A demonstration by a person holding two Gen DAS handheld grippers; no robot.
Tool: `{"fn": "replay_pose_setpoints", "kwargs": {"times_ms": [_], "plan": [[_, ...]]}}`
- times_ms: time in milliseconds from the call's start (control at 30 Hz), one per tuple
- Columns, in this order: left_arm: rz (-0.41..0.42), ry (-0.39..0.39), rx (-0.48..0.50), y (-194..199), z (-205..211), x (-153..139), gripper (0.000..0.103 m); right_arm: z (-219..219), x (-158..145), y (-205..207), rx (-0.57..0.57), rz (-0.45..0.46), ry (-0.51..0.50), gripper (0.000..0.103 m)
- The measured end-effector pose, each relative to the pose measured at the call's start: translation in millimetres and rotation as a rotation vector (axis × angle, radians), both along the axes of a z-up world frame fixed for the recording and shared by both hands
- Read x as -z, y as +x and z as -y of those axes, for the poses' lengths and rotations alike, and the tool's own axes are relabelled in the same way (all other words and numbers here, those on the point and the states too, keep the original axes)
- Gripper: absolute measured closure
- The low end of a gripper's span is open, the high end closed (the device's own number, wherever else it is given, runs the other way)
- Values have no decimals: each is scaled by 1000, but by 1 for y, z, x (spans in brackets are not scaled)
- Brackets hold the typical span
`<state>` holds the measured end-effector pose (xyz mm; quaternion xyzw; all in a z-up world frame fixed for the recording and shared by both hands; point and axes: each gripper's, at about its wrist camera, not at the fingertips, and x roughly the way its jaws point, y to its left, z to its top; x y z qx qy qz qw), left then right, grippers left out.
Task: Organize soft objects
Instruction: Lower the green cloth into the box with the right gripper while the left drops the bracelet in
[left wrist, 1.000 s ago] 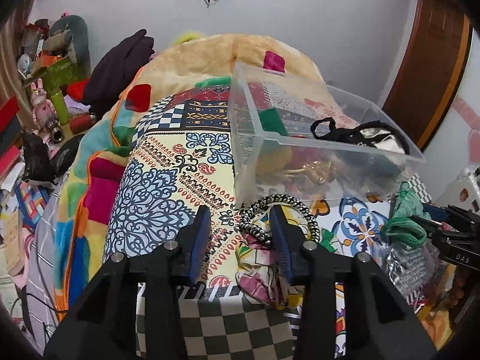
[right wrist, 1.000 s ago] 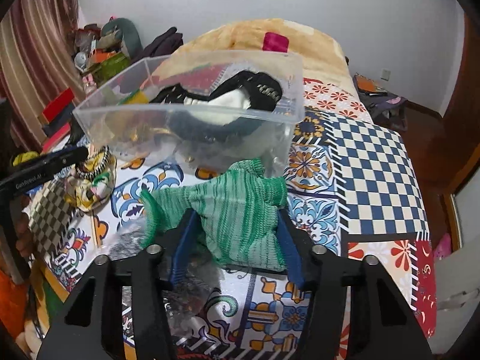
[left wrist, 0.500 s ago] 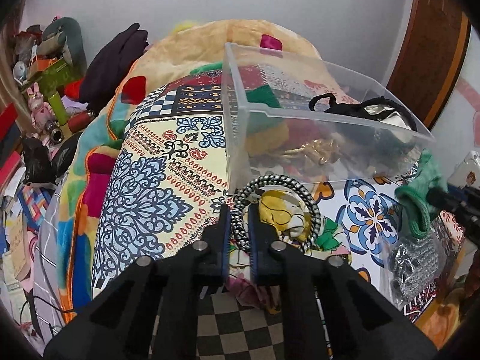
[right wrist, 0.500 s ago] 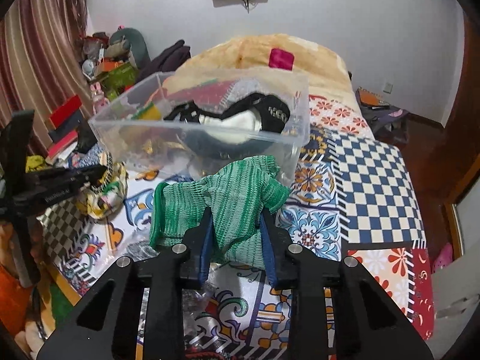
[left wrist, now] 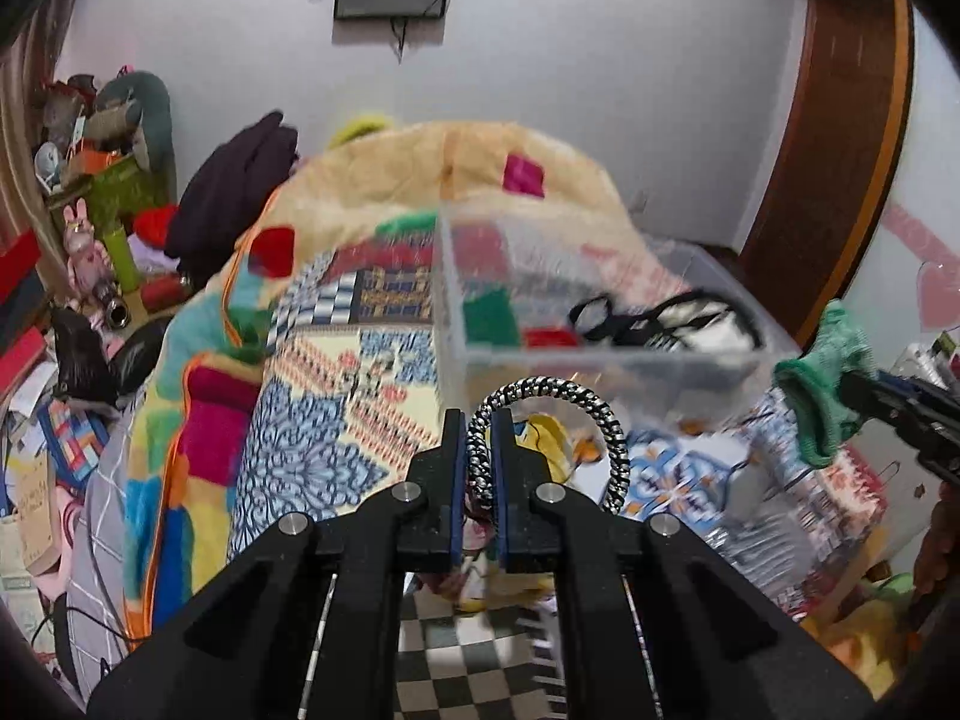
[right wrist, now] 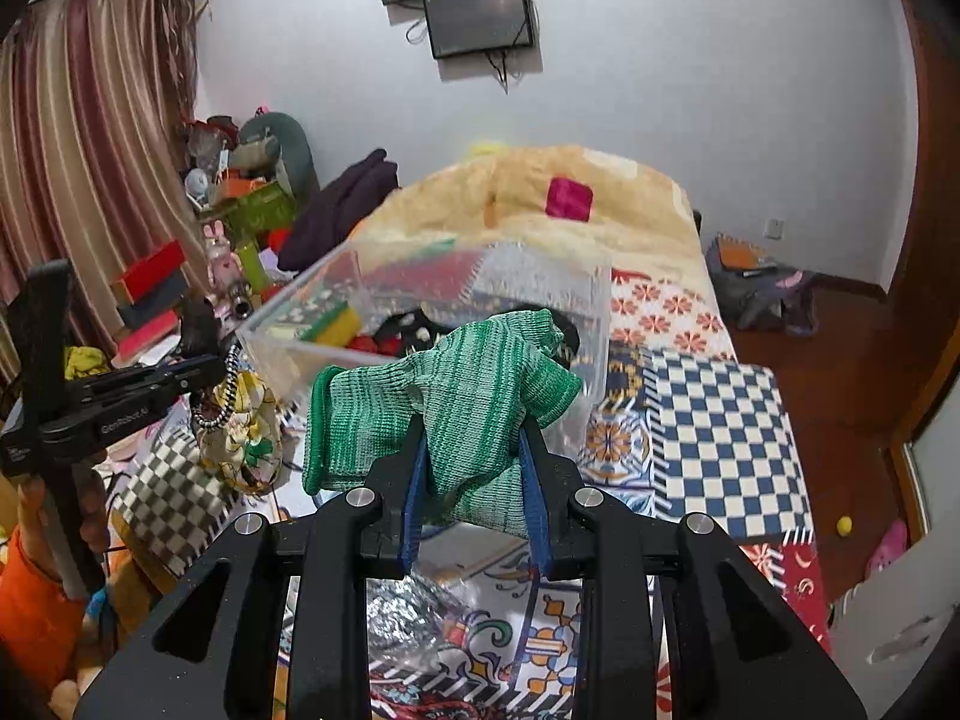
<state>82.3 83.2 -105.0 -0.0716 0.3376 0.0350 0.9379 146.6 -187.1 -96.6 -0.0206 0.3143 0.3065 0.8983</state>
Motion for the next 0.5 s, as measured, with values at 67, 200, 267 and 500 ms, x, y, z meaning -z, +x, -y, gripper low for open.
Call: {"fn": "replay_pose_setpoints", "kwargs": {"times_ms": [67,200,267,500], "plan": [[26,-9,16,-1,3,-10,96,-1,-4,2,-1,13,5,77],[42,-42,63,2,9,-20,96,-5,-12,5,-13,27,24,77],[41,-53,88,6,16,-22,96,-10,-14,4,-23,36,26,77],[37,-4,94,36,36,-23,96,-25,-14,10,-41,43,9,77]]}}
